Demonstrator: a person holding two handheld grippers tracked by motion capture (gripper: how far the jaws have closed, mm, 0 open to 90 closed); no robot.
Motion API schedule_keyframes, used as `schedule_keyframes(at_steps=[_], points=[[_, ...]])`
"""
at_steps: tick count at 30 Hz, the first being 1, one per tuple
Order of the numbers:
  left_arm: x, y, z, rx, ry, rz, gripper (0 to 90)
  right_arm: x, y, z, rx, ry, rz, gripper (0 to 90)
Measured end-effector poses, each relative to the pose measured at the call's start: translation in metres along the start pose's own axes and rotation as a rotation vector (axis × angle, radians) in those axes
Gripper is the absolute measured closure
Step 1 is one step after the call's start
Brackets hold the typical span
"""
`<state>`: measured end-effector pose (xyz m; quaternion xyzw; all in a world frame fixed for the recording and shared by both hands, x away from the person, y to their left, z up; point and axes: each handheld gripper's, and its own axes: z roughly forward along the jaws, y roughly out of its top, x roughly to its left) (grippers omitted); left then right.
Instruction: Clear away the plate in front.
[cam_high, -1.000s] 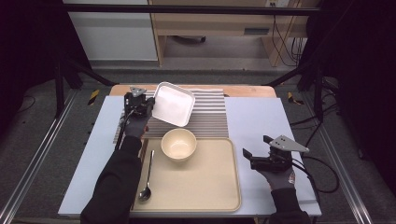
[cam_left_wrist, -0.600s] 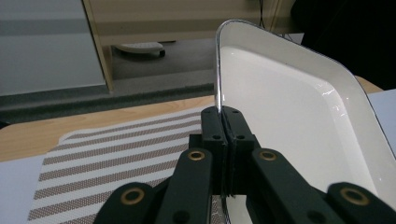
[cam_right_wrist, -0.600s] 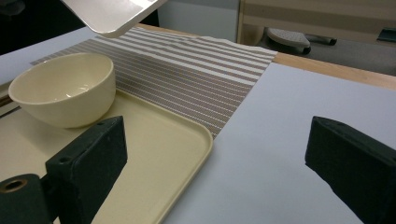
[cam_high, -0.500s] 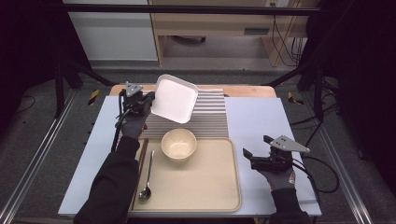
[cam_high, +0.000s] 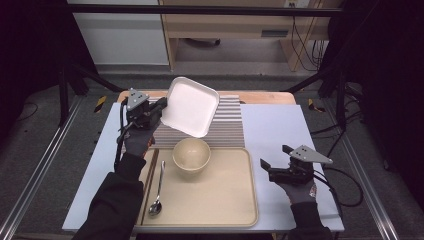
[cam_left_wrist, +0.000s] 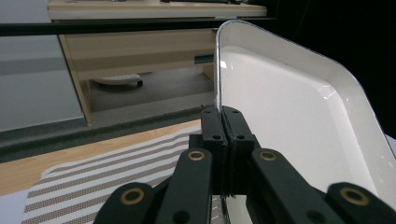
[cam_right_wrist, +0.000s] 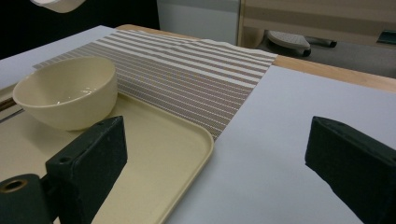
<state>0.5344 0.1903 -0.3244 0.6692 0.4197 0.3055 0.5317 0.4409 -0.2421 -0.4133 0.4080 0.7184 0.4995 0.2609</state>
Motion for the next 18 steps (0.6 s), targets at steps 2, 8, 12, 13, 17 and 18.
schedule_keyframes(at_steps=[2,8,12,13,17,18], points=[[-0.003,0.001,-0.006,-0.005,-0.011,0.006,88.5,0.0,0.0,0.0,-0.001,0.0,-0.001,6.0],[-0.014,0.0,-0.026,-0.012,-0.056,0.033,88.4,0.0,0.0,-0.001,0.001,-0.002,-0.002,6.0],[-0.021,-0.003,-0.037,-0.011,-0.079,0.047,88.5,0.0,0.0,-0.001,-0.001,-0.001,-0.005,6.0],[-0.022,-0.005,-0.04,-0.009,-0.083,0.055,88.4,0.0,0.0,-0.001,-0.001,-0.001,-0.005,6.0],[-0.027,-0.011,-0.053,-0.003,-0.107,0.068,88.4,0.0,0.0,-0.001,-0.001,0.003,-0.007,6.0],[-0.029,-0.012,-0.056,-0.002,-0.115,0.068,88.4,0.0,0.0,-0.001,-0.001,0.003,-0.006,6.0]])
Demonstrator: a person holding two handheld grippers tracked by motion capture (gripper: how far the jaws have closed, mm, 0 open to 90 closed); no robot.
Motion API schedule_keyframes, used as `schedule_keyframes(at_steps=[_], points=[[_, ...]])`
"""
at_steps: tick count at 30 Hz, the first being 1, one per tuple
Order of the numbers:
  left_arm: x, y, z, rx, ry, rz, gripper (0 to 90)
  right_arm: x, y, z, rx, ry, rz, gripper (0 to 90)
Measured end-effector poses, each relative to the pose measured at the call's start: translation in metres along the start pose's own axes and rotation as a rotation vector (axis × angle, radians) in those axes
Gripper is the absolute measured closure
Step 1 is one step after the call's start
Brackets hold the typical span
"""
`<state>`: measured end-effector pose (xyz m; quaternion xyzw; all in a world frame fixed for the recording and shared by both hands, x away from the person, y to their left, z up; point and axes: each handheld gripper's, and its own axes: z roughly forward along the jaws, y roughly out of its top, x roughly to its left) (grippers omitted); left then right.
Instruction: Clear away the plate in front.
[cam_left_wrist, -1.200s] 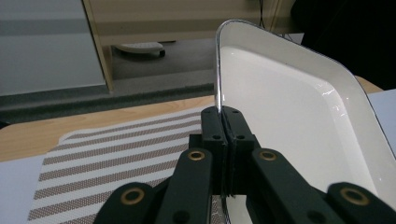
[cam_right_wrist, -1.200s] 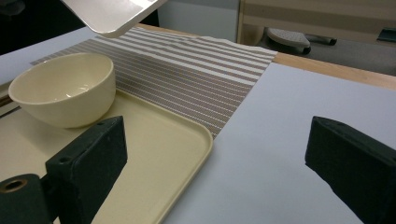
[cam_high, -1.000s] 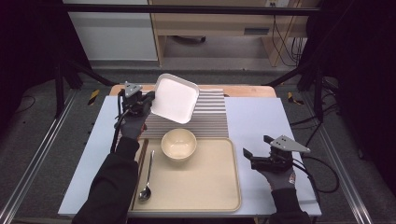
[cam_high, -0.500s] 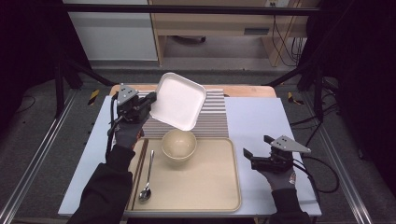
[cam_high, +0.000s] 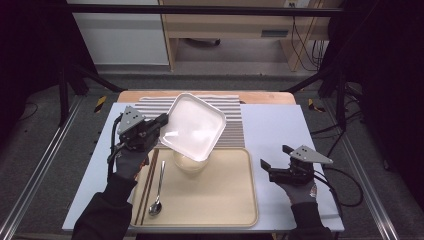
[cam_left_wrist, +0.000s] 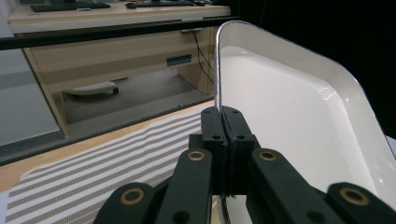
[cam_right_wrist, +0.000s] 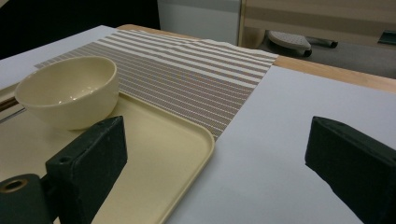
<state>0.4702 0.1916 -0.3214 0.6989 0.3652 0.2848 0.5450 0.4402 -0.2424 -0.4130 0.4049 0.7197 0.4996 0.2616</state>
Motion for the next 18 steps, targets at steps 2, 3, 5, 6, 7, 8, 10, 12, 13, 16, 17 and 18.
schedule_keyframes(at_steps=[2,3,5,6,7,8,10,12,13,16,17,18], points=[[-0.004,-0.003,-0.005,0.003,-0.013,0.011,88.4,0.0,0.0,0.0,0.0,0.0,0.001,6.0],[-0.006,-0.005,-0.008,0.006,-0.02,0.018,88.4,0.0,0.0,0.0,0.001,0.0,0.001,6.0],[-0.011,-0.009,-0.012,0.009,-0.037,0.025,88.4,0.0,0.0,0.0,0.002,-0.003,-0.001,6.0],[-0.013,-0.01,-0.015,0.013,-0.045,0.028,88.4,0.0,0.0,0.0,0.003,-0.003,-0.002,6.0],[-0.015,-0.012,-0.017,0.016,-0.053,0.029,88.4,0.0,0.0,-0.001,0.002,-0.003,-0.001,6.0],[-0.017,-0.014,-0.019,0.015,-0.063,0.031,88.4,0.0,0.0,-0.001,0.001,-0.003,-0.001,6.0],[-0.022,-0.019,-0.024,0.021,-0.079,0.036,88.4,0.0,0.0,-0.001,0.001,-0.004,0.0,6.0],[-0.027,-0.024,-0.027,0.024,-0.091,0.043,88.4,0.0,0.0,-0.001,0.0,-0.004,0.001,6.0],[-0.028,-0.026,-0.029,0.025,-0.096,0.042,88.4,0.0,0.0,-0.001,0.0,-0.003,0.001,6.0],[-0.034,-0.034,-0.032,0.039,-0.109,0.047,88.4,0.0,0.0,-0.001,-0.002,-0.004,0.0,6.0],[-0.035,-0.036,-0.033,0.043,-0.114,0.044,88.4,0.0,0.0,-0.002,-0.002,-0.003,-0.001,6.0],[-0.036,-0.038,-0.034,0.044,-0.118,0.042,88.4,0.0,0.0,-0.002,-0.003,-0.003,0.002,6.0]])
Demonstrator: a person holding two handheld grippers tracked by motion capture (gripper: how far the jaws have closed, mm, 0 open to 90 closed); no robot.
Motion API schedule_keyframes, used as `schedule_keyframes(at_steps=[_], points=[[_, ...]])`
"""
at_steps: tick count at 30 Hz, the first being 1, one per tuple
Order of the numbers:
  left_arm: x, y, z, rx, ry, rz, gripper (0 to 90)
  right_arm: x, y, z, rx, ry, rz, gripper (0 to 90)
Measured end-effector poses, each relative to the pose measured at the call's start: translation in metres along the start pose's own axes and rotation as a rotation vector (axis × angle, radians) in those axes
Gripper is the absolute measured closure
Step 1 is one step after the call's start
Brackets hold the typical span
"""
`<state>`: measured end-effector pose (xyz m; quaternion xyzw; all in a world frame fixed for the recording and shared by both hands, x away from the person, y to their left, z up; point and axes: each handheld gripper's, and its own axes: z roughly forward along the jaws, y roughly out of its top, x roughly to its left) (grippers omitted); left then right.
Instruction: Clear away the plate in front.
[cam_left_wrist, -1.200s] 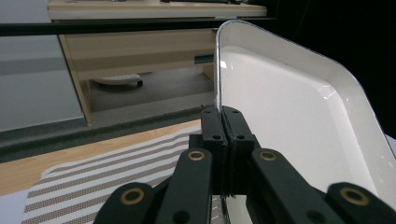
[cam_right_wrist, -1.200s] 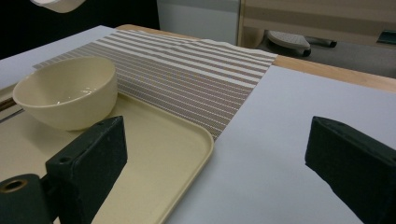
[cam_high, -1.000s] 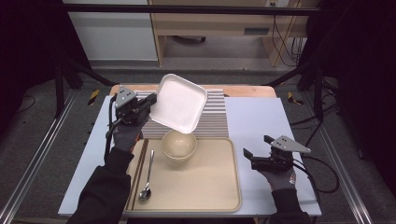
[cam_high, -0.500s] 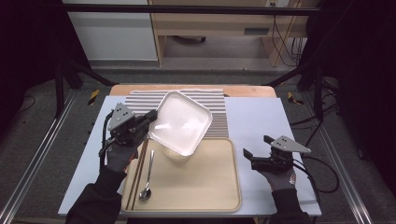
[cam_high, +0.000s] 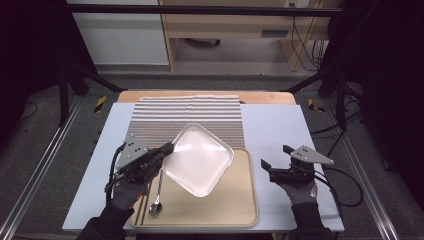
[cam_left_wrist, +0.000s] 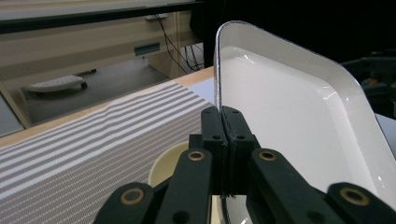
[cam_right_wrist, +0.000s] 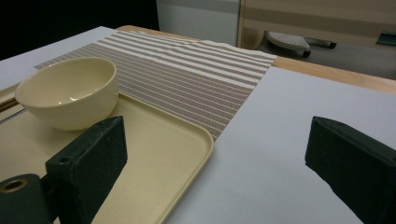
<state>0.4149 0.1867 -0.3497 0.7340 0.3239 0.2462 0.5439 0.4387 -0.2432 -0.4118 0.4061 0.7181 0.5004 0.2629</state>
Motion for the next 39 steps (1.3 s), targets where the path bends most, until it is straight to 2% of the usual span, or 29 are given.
schedule_keyframes(at_steps=[7,19,34,39], points=[[-0.008,-0.015,0.0,0.042,-0.019,0.002,88.4,0.0,0.0,-0.001,-0.005,-0.001,0.0,6.0],[-0.026,-0.04,0.02,0.141,-0.066,0.011,88.4,0.002,0.0,0.0,0.002,0.001,-0.008,6.0],[-0.037,-0.058,0.042,0.217,-0.076,0.027,88.4,0.003,-0.001,0.001,0.007,0.002,-0.01,6.0],[-0.038,-0.061,0.049,0.235,-0.075,0.021,88.4,0.004,-0.001,0.002,0.01,0.004,-0.01,6.0]])
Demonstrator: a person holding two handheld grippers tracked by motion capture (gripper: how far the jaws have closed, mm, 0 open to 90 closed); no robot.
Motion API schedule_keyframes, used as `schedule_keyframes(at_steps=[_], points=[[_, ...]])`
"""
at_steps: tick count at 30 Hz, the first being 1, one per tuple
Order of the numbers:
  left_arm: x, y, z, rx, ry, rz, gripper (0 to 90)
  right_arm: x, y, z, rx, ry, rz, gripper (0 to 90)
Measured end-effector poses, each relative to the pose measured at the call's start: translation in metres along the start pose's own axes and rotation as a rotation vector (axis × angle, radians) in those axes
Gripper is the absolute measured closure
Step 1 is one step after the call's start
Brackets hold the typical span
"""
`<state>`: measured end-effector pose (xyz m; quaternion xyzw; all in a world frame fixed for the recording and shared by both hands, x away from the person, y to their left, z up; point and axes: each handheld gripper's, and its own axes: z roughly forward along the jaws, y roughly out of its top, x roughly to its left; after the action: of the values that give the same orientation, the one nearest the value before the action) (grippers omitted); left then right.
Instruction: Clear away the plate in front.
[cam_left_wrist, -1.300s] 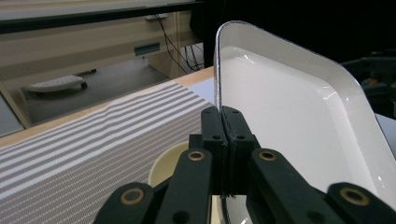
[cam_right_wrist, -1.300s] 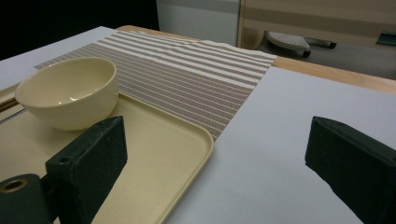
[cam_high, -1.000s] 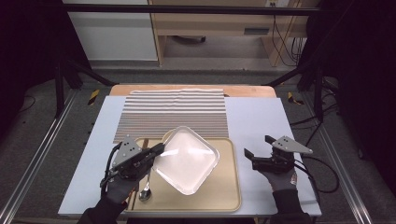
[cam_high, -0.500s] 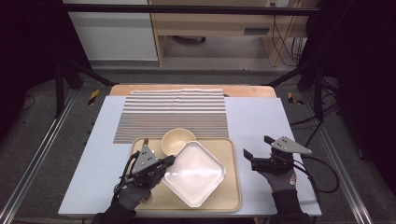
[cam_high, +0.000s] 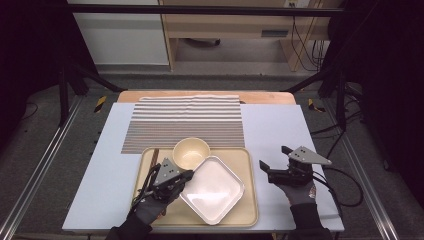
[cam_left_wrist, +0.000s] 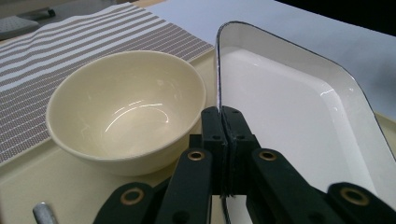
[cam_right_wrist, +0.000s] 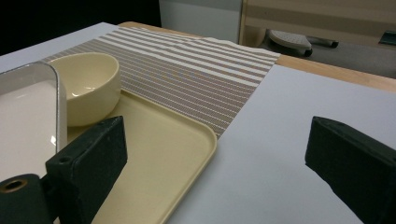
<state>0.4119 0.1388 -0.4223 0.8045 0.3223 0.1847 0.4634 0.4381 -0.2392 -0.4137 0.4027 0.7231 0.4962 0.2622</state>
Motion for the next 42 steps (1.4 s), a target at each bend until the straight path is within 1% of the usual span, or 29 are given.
schedule_keyframes(at_steps=[7,12,14,21,23,25,35,42], points=[[-0.003,0.0,0.013,0.022,0.001,0.005,88.4,0.0,0.0,0.0,0.0,0.001,0.003,6.0],[-0.005,-0.001,0.02,0.036,-0.006,0.007,88.4,0.0,0.0,0.0,0.004,0.0,0.003,6.0],[-0.005,-0.001,0.022,0.043,-0.008,0.015,88.3,0.001,0.0,0.001,0.003,0.001,0.002,6.0],[-0.004,-0.001,0.03,0.057,-0.018,-0.005,88.3,0.0,0.0,0.001,0.004,0.002,-0.001,6.0],[-0.004,-0.002,0.033,0.062,-0.013,-0.002,88.2,0.0,-0.001,0.002,0.006,0.004,-0.003,6.0],[-0.004,-0.003,0.035,0.076,-0.018,-0.008,88.1,0.001,-0.001,0.002,0.008,0.005,-0.003,6.0],[-0.004,-0.009,0.046,0.114,-0.007,-0.009,86.4,0.001,-0.001,0.003,0.011,0.003,0.0,6.0],[-0.005,-0.014,0.055,0.145,-0.022,-0.019,85.1,0.001,-0.001,0.003,0.009,0.004,0.0,6.0]])
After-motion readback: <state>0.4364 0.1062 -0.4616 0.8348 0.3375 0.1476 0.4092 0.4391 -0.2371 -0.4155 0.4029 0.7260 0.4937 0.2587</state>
